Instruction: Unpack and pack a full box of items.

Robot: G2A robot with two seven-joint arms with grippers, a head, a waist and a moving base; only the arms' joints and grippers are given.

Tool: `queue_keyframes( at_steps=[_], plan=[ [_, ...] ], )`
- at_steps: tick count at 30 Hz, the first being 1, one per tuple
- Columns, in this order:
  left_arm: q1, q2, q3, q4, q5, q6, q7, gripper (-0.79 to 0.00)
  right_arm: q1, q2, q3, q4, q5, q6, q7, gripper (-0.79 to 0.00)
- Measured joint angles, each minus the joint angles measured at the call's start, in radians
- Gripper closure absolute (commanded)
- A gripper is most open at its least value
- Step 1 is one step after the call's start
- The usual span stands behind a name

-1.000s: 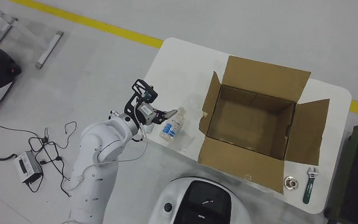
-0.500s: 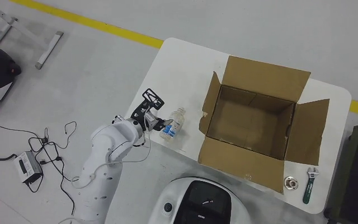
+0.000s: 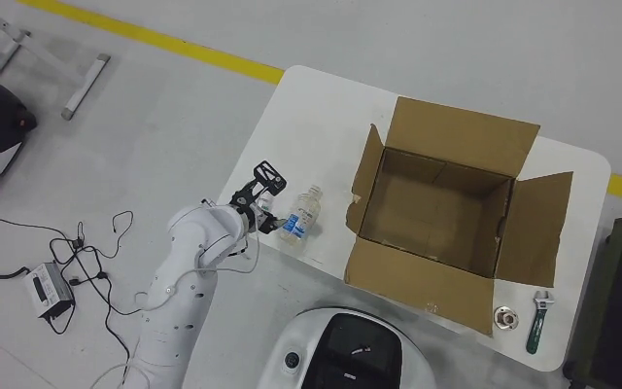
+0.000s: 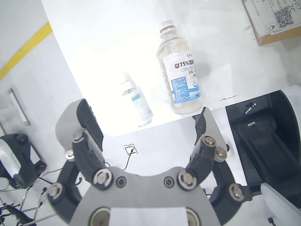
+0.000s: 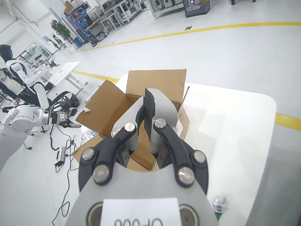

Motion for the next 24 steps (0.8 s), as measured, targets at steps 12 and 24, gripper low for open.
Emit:
queue_keyframes(
  at_steps=[12,24],
  plan=[
    [-0.18,-0.004,-0.008,0.297,-0.261,0.134,-0.199,-0.785,0.0,0.0,0.0,0.0,0.0,0.0,0.0,0.0],
    [-0.269,0.006,0.038,0.454,-0.324,0.147,-0.204,-0.785,0.0,0.0,0.0,0.0,0.0,0.0,0.0,0.0]
  ],
)
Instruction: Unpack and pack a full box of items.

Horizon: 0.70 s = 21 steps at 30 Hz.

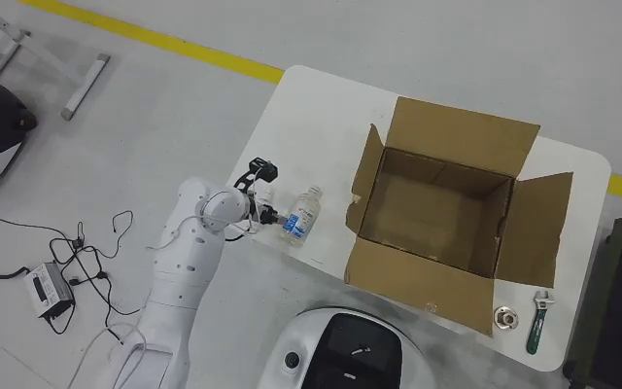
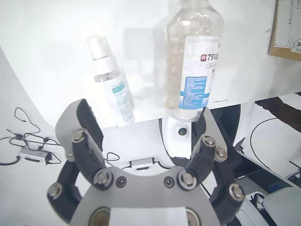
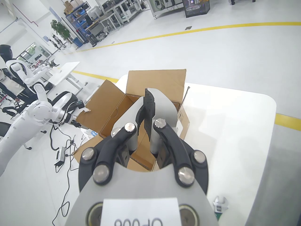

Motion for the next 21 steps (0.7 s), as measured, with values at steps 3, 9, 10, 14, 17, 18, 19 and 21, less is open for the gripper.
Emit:
queue_keyframes(
  at_steps=[3,9,10,14,17,18,19,21],
  plan=[
    [0.012,0.002,0.01,-0.054,-0.048,-0.013,-0.017,-0.785,0.0,0.0,0.0,0.0,0.0,0.0,0.0,0.0],
    [0.027,0.006,0.055,-0.133,-0.128,-0.022,-0.08,-0.785,0.0,0.0,0.0,0.0,0.0,0.0,0.0,0.0],
    [0.024,0.006,0.067,-0.128,-0.131,-0.019,-0.085,-0.785,0.0,0.0,0.0,0.0,0.0,0.0,0.0,0.0],
    [0.003,0.005,0.123,-0.099,-0.114,-0.01,-0.074,-0.785,0.0,0.0,0.0,0.0,0.0,0.0,0.0,0.0],
    [-0.019,0.003,0.156,-0.057,-0.092,0.01,-0.049,-0.785,0.0,0.0,0.0,0.0,0.0,0.0,0.0,0.0],
    [-0.028,0.003,0.168,-0.039,-0.08,0.016,-0.037,-0.785,0.0,0.0,0.0,0.0,0.0,0.0,0.0,0.0],
    [-0.035,0.002,0.177,-0.025,-0.071,0.022,-0.027,-0.785,0.0,0.0,0.0,0.0,0.0,0.0,0.0,0.0],
    [-0.049,0.001,0.197,0.009,-0.058,0.036,-0.006,-0.785,0.0,0.0,0.0,0.0,0.0,0.0,0.0,0.0]
  ],
)
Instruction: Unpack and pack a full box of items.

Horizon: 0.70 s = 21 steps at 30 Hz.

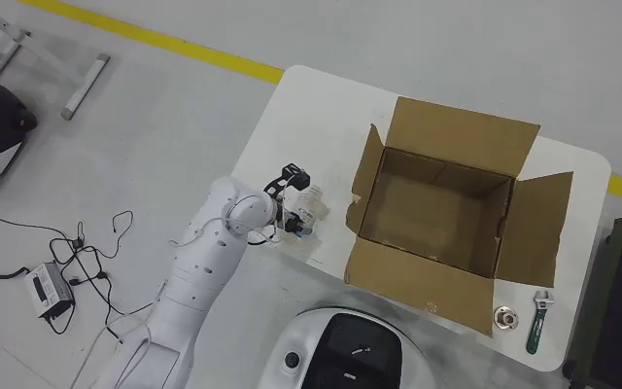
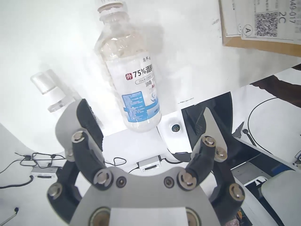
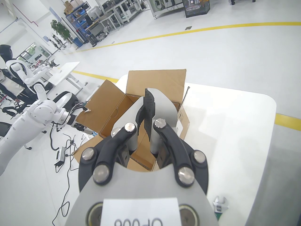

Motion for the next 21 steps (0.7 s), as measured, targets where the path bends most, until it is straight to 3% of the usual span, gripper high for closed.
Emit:
queue_keyframes(
  at_steps=[21],
  plan=[
    [-0.134,-0.023,0.147,0.28,0.045,0.095,0.11,-0.785,0.0,0.0,0.0,0.0,0.0,0.0,0.0,0.0]
  ],
)
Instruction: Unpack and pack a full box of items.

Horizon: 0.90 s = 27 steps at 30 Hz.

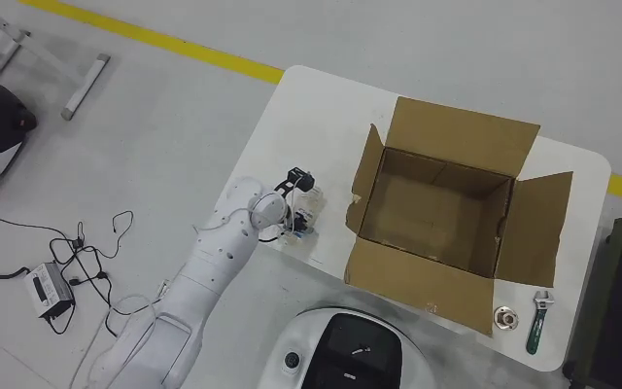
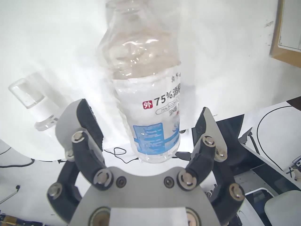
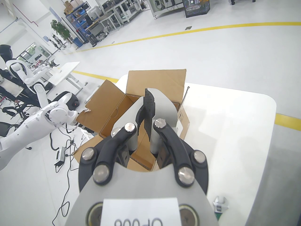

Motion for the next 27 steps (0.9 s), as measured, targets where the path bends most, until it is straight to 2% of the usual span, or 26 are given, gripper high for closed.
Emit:
queue_keyframes(
  at_steps=[3,4,5,7,8,10,11,13,14,20,23,27],
  plan=[
    [-0.012,-0.002,0.007,0.021,-0.005,0.001,0.01,-0.763,0.0,0.0,0.0,0.0,0.0,0.0,0.0,0.0],
    [-0.014,-0.002,0.009,0.024,-0.006,0.002,0.011,-0.674,0.0,0.0,0.0,0.0,0.0,0.0,0.0,0.0],
    [-0.016,-0.002,0.012,0.027,-0.006,0.003,0.013,-0.653,0.0,0.0,0.0,0.0,0.0,0.0,0.0,0.0],
    [-0.019,-0.003,0.018,0.029,-0.005,0.009,0.016,-0.508,0.0,0.0,0.0,0.0,0.0,0.0,0.0,0.0],
    [-0.019,-0.003,0.02,0.029,-0.005,0.011,0.017,-0.348,0.0,0.0,0.0,0.0,0.0,0.0,0.0,0.0],
    [-0.02,-0.003,0.028,0.024,0.008,0.018,0.023,-0.234,0.0,0.0,0.0,0.0,0.0,0.0,0.0,0.0],
    [-0.019,-0.003,0.031,0.022,0.019,0.025,0.026,-0.142,0.0,0.0,0.0,0.0,0.0,0.0,0.0,0.0],
    [-0.015,-0.002,0.035,0.017,0.029,0.034,0.031,-0.018,0.0,0.0,0.0,0.0,0.0,0.0,0.0,0.0],
    [-0.014,-0.002,0.035,0.017,0.029,0.036,0.032,0.0,0.0,0.0,0.0,0.0,0.0,0.0,0.0,0.0],
    [-0.011,0.002,0.025,0.005,0.02,0.042,0.034,0.0,0.0,0.0,0.0,0.0,0.0,0.0,0.0,0.0],
    [-0.001,0.01,0.009,-0.027,0.025,0.037,0.035,0.0,0.0,0.0,0.0,0.0,0.0,0.0,0.0,0.0],
    [0.032,0.028,-0.049,-0.114,0.005,0.018,0.005,0.0,0.0,0.0,0.0,0.0,0.0,0.0,0.0,0.0]
  ],
)
